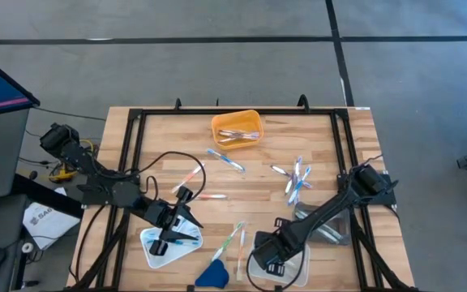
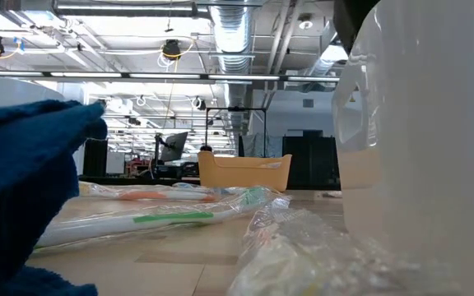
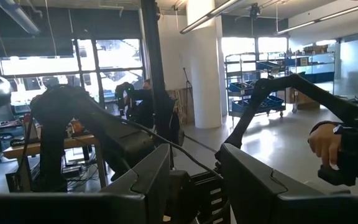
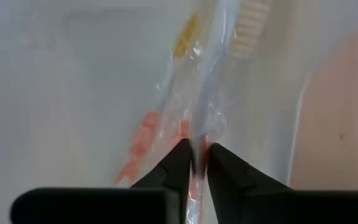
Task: Pick & Place Toothbrushes
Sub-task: Put the orange toothbrush into the right white bin
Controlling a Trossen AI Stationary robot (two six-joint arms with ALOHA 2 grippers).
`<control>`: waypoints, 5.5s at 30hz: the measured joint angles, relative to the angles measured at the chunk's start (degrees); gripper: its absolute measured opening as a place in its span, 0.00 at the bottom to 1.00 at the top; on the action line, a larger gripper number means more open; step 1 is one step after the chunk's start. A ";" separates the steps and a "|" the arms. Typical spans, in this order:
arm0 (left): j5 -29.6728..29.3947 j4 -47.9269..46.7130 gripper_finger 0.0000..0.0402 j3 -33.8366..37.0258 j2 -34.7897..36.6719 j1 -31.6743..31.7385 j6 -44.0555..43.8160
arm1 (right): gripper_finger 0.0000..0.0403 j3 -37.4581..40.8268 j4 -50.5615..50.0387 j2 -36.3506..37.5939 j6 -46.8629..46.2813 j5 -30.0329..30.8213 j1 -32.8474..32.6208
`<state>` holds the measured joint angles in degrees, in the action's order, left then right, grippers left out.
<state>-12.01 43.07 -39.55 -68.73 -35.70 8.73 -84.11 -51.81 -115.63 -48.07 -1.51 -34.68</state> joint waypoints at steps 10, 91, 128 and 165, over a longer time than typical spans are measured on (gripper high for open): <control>0.00 -0.11 0.34 0.00 0.00 0.11 0.01 | 0.20 -0.89 1.93 0.00 0.39 -0.27 -0.16; -0.48 -0.63 0.34 0.00 0.00 0.15 -0.02 | 0.00 -5.37 0.72 -0.10 4.66 8.20 2.46; -6.22 -4.98 0.34 -0.02 -0.02 0.99 5.61 | 0.00 -7.92 9.36 5.75 20.39 40.06 -7.92; -27.30 -27.44 0.34 -0.04 0.05 19.83 0.48 | 0.00 32.00 56.85 40.42 46.22 22.44 14.15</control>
<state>-39.31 15.63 -39.59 -68.68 -15.87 9.21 -52.11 5.03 -75.21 -1.86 20.93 -20.52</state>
